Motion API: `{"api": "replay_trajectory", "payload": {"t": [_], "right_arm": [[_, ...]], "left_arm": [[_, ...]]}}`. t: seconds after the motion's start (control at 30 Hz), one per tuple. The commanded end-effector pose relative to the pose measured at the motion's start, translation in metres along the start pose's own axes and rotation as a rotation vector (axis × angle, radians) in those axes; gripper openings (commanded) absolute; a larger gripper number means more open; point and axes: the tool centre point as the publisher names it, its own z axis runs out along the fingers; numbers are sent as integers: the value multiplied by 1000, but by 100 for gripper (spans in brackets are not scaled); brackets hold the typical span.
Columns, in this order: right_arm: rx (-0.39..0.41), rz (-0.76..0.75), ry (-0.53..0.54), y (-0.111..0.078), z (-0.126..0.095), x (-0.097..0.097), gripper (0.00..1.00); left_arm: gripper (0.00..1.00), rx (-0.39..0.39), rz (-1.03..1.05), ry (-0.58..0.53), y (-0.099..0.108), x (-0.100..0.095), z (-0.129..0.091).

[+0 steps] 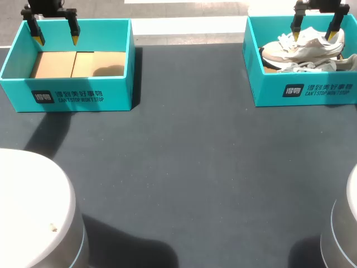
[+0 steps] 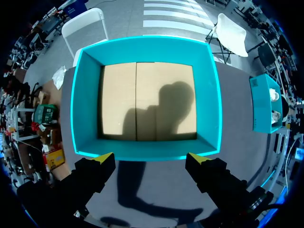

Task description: Take the shoe out of the shoebox, open the shoe tongue, remove and reinsert the insole, then place the shoe into the shoebox

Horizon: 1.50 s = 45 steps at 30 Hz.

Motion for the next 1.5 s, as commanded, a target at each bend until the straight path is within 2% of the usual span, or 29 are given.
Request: {"api": "replay_trajectory", "payload": {"t": [0.03,0.77,0.97,1.07,1.2,1.33,1.5], "right_arm": [[0,0,0,0,0,0,100],[0,0,0,0,0,0,100],[-69,49,-103,2,4,-60,100],[-88,65,-115,7,5,-86,100],[-110,70,-156,16,13,-114,100],[-90,35,-191,26,30,-137,100],[-61,46,-186,39,54,-160,100]], "left_arm": [[100,0,0,0,0,0,0],[100,0,0,0,0,0,0],[100,0,0,0,0,0,0],[100,0,0,0,0,0,0],[100,0,0,0,0,0,0],[100,0,0,0,0,0,0],[100,0,0,0,0,0,0]]}}
